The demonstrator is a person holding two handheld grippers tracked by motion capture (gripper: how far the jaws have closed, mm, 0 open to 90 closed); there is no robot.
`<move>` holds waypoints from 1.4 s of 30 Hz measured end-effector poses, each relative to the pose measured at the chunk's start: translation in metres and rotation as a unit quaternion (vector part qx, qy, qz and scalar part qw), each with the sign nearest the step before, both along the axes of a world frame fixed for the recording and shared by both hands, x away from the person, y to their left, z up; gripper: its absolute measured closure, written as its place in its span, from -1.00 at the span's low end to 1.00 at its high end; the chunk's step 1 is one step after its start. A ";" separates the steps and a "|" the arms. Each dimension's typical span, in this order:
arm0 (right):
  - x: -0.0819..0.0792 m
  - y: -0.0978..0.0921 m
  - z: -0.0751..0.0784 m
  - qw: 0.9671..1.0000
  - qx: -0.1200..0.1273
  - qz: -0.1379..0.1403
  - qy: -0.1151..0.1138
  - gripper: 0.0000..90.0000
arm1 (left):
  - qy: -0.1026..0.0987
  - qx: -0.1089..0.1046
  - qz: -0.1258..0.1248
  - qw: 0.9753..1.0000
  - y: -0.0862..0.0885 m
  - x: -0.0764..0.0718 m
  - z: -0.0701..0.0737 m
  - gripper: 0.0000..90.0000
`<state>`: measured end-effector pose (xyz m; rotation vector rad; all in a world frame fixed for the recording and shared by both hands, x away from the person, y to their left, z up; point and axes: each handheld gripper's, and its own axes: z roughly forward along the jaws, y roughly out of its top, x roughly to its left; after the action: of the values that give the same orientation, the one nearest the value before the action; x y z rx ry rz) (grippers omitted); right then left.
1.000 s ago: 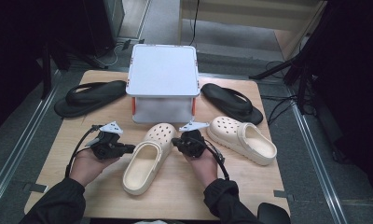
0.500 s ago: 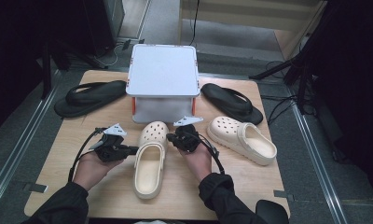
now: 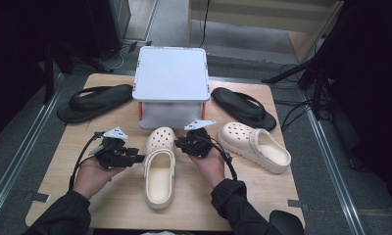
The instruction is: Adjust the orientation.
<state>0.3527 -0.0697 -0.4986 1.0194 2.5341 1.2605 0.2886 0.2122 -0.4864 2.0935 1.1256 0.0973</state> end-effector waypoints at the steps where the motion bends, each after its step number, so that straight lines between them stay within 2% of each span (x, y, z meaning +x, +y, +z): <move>1: -0.001 -0.001 0.001 1.000 -0.003 0.001 -0.002 0.58 | -0.001 -0.002 0.000 1.000 0.002 0.000 0.001 0.05; 4: -0.004 -0.007 0.003 1.000 -0.006 0.002 -0.004 0.46 | -0.009 -0.001 -0.002 1.000 0.005 -0.001 0.003 -0.07; 5: -0.006 -0.012 0.006 1.000 -0.001 0.007 0.002 0.37 | -0.010 -0.001 -0.002 1.000 0.006 -0.001 0.003 -0.15; 8: -0.009 -0.018 0.010 1.000 0.005 0.009 0.009 0.31 | -0.014 0.001 0.000 1.000 0.009 -0.001 0.002 -0.19; 14: -0.021 -0.035 0.018 1.000 0.011 0.008 0.003 0.26 | -0.021 0.012 0.008 1.000 0.015 0.001 -0.002 -0.22; 18: -0.027 -0.046 0.023 1.000 0.007 0.009 -0.004 0.24 | -0.019 0.011 0.008 1.000 0.016 0.004 -0.002 -0.22; 21: -0.029 -0.054 0.025 1.000 0.000 0.007 -0.002 0.25 | -0.018 0.002 0.006 1.000 0.017 0.006 -0.001 -0.22; 24: -0.032 -0.063 0.026 1.000 0.001 0.002 -0.004 0.25 | -0.026 -0.002 0.008 1.000 0.017 0.007 0.000 -0.22; 32: -0.040 -0.088 0.030 1.000 0.009 -0.023 -0.002 0.26 | -0.023 0.013 0.006 1.000 0.016 0.010 -0.004 -0.21; 34: -0.042 -0.094 0.031 1.000 0.009 -0.030 -0.002 0.26 | -0.019 0.013 0.007 1.000 0.016 0.011 -0.005 -0.21; 38: -0.046 -0.105 0.032 0.999 0.012 -0.039 -0.004 0.26 | -0.027 0.019 0.004 0.999 0.016 0.011 -0.006 -0.16; 42: -0.051 -0.118 0.034 0.998 0.014 -0.053 -0.008 0.27 | -0.023 0.017 0.010 1.000 0.017 0.013 -0.008 -0.17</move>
<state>0.3017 -0.1879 -0.4648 1.1280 2.4235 1.2722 0.3019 0.2294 -0.4940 2.1004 1.1248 0.1747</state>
